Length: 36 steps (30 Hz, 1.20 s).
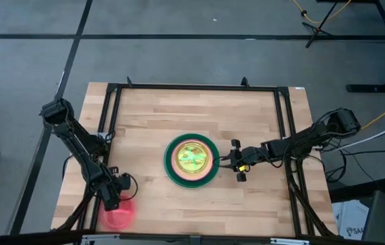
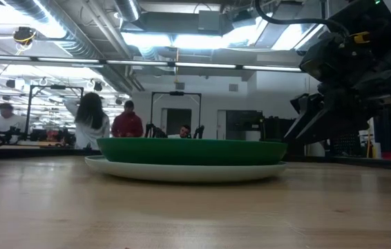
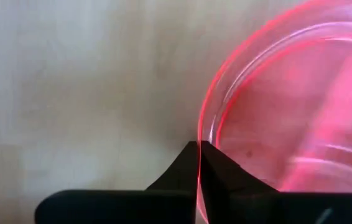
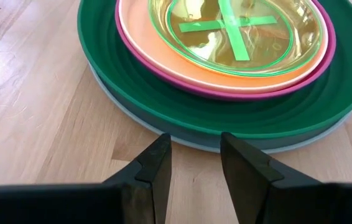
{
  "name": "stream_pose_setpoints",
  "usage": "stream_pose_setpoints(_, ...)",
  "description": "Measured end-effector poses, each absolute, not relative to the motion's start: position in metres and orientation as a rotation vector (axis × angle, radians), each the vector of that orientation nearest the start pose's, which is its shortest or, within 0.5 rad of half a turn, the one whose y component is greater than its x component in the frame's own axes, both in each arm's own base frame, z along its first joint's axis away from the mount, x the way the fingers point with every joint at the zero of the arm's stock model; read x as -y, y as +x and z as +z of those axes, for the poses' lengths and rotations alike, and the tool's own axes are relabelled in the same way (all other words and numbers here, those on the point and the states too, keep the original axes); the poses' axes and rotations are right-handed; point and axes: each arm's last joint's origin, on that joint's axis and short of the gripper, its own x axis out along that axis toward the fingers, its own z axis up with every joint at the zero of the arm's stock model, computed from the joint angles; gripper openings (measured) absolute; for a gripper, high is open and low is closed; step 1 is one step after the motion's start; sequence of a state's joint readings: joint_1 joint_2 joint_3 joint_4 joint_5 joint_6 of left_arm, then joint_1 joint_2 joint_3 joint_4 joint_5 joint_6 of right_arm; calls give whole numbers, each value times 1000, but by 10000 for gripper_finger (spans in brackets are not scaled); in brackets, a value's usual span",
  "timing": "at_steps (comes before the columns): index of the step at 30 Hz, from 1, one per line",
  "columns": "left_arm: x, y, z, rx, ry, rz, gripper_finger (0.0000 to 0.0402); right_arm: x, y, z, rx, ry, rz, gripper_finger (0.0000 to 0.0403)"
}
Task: Stack plastic plates
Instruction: Stack the light pink plate on top of the light green plate
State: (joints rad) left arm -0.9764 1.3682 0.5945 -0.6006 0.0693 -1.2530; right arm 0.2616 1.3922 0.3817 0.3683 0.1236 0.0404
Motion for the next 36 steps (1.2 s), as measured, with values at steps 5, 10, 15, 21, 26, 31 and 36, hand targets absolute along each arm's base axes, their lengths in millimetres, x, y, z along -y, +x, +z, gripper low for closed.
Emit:
stream_pose_setpoints(5, 156, 116, 152, -1445, -467, 148, 1, -56, 225, 130, -626, -97, 124, 131)
stream_pose_setpoints(10, 142, 126, 165, -1319, -631, 266, 1, -56, 225, 130, -625, -101, 125, 131)
stream_pose_setpoints(15, 130, 135, 173, -1230, -697, 303, 0, -56, 225, 131, -625, -101, 125, 131)
stream_pose_setpoints(21, 120, 142, 177, -1187, -730, 331, 0, -56, 225, 130, -626, -102, 126, 131)
stream_pose_setpoints(26, 114, 150, 178, -1122, -748, 370, 0, -56, 225, 130, -627, -102, 126, 131)
stream_pose_setpoints(31, 113, 160, 182, -1049, -767, 318, 0, -56, 225, 130, -627, -102, 126, 131)
stream_pose_setpoints(36, 112, 172, 188, -945, -782, 251, 0, -56, 225, 130, -627, -102, 126, 131)
